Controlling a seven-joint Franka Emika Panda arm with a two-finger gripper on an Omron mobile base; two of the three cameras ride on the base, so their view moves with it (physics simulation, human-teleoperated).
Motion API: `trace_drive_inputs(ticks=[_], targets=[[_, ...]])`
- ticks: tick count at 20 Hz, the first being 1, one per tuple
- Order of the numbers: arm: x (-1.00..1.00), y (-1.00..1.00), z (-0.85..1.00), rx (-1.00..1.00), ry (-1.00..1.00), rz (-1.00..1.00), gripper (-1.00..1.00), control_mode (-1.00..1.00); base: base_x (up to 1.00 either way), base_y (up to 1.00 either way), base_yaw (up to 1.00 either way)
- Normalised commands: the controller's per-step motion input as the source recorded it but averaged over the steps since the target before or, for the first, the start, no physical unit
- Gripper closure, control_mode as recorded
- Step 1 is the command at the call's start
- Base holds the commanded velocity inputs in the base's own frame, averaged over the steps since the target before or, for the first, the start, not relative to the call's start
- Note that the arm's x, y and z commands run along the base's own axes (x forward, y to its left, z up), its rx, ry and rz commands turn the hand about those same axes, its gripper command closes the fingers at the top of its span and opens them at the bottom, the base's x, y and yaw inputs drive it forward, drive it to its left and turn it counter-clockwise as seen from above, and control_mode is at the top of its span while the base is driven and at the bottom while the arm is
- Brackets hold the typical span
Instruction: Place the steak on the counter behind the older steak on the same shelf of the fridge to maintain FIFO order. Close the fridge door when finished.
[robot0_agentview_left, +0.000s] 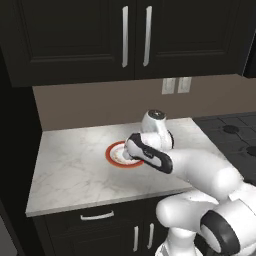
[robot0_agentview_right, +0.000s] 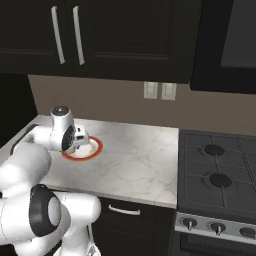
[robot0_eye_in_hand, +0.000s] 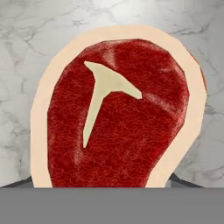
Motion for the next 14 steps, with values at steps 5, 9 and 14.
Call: trace_drive_inputs(ticks=[5,9,14], targets=[[-0.87,-0.28,1.00,0.01,0.00,-0.06,1.00,-1.00,0.00,0.00,0.00],[-0.81,-0.34,0.84,0.01,0.00,-0.07,1.00,-1.00,0.00,0.00,0.00],[-0.46,-0.42,0.23,0.01,0.00,-0.10,1.00,-1.00,0.00,0.00,0.00]])
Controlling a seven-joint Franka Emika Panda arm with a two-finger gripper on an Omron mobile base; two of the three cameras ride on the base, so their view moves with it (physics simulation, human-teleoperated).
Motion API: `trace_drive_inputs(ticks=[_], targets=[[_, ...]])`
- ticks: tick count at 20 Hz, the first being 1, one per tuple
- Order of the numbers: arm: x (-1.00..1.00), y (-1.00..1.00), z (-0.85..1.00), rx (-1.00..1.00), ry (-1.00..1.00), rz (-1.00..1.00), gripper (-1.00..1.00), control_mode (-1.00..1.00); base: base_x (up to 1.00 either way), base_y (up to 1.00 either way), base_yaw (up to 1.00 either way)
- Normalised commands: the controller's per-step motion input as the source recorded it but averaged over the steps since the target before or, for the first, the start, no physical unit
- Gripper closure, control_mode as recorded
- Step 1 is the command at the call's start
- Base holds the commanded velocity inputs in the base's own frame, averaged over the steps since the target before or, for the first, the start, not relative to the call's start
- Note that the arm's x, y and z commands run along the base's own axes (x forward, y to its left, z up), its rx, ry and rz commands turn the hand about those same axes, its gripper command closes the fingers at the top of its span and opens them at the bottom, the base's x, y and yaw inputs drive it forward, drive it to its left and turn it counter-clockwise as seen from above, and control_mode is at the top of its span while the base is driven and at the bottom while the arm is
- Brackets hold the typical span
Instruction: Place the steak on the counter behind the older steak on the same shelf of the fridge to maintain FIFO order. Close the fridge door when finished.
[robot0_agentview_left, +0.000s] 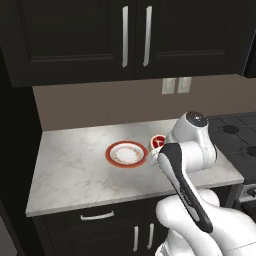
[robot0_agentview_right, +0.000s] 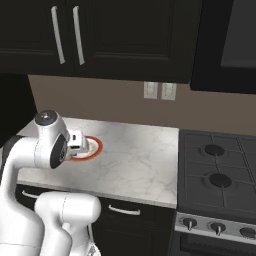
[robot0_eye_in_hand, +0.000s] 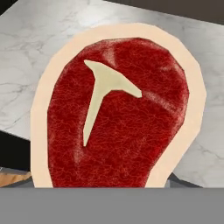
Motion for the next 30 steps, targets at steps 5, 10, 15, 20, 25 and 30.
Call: trace_drive_inputs(ticks=[5,10,15,20,25,30], targets=[[-0.34,-0.49,0.16,0.01,0.01,-0.07,1.00,-1.00,0.00,0.00,0.00],[0.00,-0.08,-0.04,0.00,0.03,0.00,1.00,-1.00,0.00,0.00,0.00],[-0.24,-0.10,0.00,0.00,-0.01,0.00,1.00,-1.00,0.00,0.00,0.00],[0.00,0.00,0.00,0.00,0.00,0.00,1.00,1.00,-1.00,0.00,0.04],[0.00,0.00,0.00,0.00,0.00,0.00,1.00,1.00,-1.00,0.02,0.05],[0.00,0.00,0.00,0.00,0.00,0.00,1.00,1.00,-1.00,0.00,0.08]])
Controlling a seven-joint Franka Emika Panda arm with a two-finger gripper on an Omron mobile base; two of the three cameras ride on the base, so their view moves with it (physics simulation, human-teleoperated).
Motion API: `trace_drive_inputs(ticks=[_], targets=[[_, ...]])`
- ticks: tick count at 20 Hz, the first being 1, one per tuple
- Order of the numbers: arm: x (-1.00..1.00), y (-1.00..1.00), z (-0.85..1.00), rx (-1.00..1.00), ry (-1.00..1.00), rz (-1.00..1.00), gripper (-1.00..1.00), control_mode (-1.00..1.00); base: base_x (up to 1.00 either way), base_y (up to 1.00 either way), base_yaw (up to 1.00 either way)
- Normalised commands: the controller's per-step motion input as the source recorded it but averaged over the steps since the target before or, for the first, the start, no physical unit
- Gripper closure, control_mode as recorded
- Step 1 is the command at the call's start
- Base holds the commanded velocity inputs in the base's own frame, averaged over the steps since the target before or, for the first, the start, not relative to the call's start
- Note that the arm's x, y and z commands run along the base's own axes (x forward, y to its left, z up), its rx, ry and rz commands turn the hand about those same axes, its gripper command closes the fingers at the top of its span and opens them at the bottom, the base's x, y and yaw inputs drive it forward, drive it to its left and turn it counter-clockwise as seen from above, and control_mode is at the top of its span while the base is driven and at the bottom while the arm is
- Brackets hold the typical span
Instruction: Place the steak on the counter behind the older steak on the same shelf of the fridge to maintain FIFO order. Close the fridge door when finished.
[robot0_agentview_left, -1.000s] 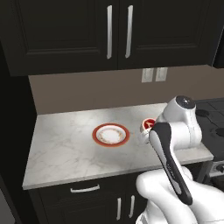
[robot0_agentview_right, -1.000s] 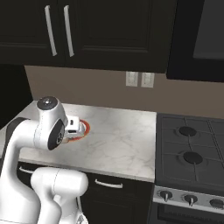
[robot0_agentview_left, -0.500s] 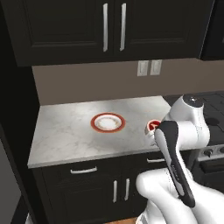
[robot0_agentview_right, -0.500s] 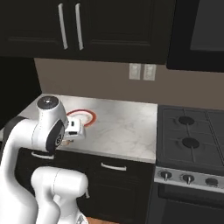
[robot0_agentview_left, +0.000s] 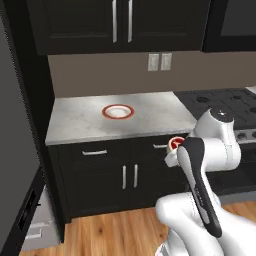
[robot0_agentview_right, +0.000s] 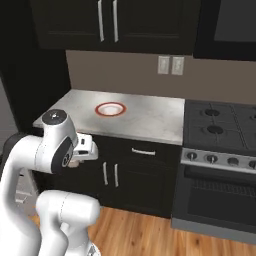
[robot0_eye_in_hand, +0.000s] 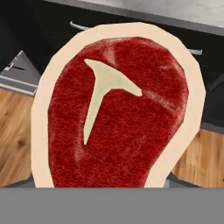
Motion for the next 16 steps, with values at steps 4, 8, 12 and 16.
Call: trace_drive_inputs(ticks=[4,8,12,16], targets=[[0.00,0.00,0.00,0.00,0.00,0.00,1.00,1.00,-1.00,0.15,0.21],[0.00,0.00,0.00,0.00,0.00,0.00,1.00,1.00,-1.00,0.34,0.35],[0.00,0.00,0.00,0.00,0.00,0.00,1.00,1.00,-1.00,0.32,0.46],[0.00,0.00,0.00,0.00,0.00,0.00,1.00,1.00,-0.84,0.28,0.60]])
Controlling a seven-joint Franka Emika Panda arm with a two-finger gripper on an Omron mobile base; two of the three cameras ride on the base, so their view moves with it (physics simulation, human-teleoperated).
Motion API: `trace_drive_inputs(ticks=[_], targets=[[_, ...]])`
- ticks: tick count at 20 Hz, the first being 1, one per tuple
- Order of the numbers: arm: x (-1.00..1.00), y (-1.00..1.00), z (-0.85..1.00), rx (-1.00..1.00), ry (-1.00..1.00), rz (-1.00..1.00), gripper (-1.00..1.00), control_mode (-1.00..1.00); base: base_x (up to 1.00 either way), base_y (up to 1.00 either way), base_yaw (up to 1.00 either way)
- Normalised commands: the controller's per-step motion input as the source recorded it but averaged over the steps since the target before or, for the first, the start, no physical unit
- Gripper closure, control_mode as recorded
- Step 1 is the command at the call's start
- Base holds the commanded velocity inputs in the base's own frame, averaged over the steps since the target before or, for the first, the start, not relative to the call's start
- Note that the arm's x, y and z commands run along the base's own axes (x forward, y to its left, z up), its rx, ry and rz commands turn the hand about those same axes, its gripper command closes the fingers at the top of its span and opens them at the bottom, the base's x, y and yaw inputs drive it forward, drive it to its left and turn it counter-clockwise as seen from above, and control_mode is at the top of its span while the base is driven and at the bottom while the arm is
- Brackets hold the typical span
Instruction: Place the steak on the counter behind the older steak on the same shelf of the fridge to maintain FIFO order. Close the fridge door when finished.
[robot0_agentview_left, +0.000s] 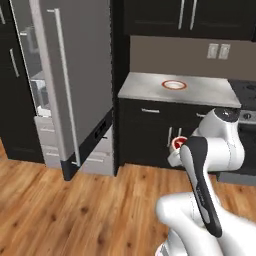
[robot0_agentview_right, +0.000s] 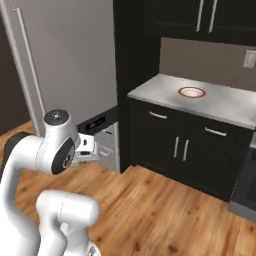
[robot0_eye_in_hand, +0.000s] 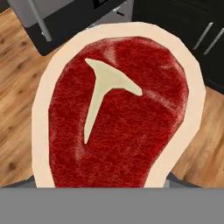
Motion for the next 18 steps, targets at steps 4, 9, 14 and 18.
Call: trace_drive_inputs(ticks=[4,9,14,18], targets=[[0.00,0.00,0.00,0.00,0.00,0.00,1.00,1.00,-0.63,0.32,0.67],[0.00,0.00,0.00,0.00,0.00,0.00,1.00,1.00,-0.36,0.45,0.71],[0.00,0.00,0.00,0.00,0.00,0.00,1.00,1.00,-0.26,0.58,0.72],[0.00,0.00,0.00,0.00,0.00,0.00,1.00,1.00,0.20,0.39,0.53]])
